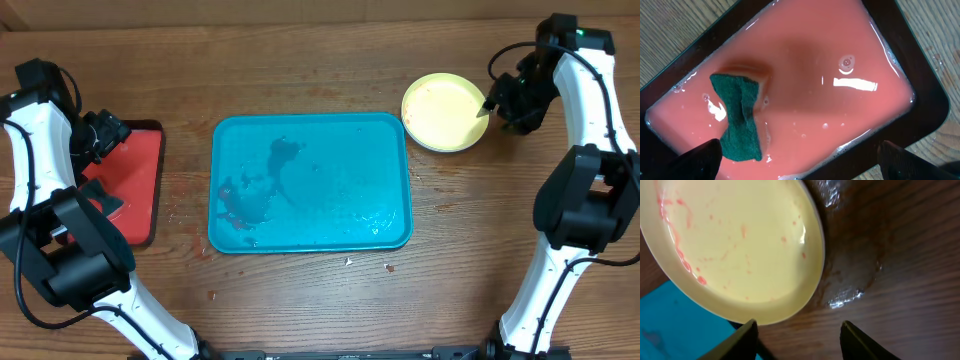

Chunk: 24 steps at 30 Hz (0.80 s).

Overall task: Clean dirty plates on tray and stack at the side
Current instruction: 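Open the right gripper and raise it off the plate stack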

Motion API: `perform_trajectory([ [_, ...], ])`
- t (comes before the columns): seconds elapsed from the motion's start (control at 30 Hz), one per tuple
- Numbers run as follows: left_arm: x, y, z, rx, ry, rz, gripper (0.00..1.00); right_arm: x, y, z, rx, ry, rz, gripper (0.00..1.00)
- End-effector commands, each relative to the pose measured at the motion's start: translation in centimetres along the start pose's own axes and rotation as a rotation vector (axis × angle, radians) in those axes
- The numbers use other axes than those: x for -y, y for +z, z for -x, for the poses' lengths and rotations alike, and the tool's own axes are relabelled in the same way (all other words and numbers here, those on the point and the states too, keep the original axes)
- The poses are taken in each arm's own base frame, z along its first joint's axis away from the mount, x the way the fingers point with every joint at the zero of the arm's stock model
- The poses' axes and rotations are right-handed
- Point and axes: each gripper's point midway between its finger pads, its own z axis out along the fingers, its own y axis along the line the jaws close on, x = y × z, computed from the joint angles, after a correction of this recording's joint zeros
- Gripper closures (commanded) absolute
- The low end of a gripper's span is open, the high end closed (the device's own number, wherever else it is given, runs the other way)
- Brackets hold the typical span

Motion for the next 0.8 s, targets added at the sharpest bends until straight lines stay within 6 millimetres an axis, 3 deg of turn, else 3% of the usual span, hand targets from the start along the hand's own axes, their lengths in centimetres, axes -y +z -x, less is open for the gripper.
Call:
perform_trajectory([
  [0.0, 0.4, -1.3, 0.6, 0.032, 0.006, -0.022, 0.0, -2.2, -6.2, -2.1, 0.086, -0.101, 0.054, 0.44],
  [0.03, 0.4, -1.3, 0.6, 0.032, 0.006, -0.022, 0.0, -2.4, -7.2, -2.9, 0.091, -0.112, 0.054, 0.27],
  [0.07, 0.4, -1.3, 0.6, 0.032, 0.006, -0.022, 0.0, -2.7, -8.1, -3.8, 0.092, -0.121, 0.056, 0.0],
  [0.23, 0.4, -1.3, 0.6, 0.032, 0.006, -0.022, 0.0, -4.5, -11.5, -8.7, 0.081, -0.242, 0.05, 0.0],
  [0.4, 0.4, -1.3, 0.6, 0.032, 0.006, -0.022, 0.0, -6.9, -13.7, -13.3, 0.082, -0.343, 0.062, 0.0],
  [0.77, 0.4, -1.3, 0.6, 0.032, 0.006, -0.022, 0.0, -12.5, -13.7, -19.0, 0.017, -0.484, 0.168, 0.0],
])
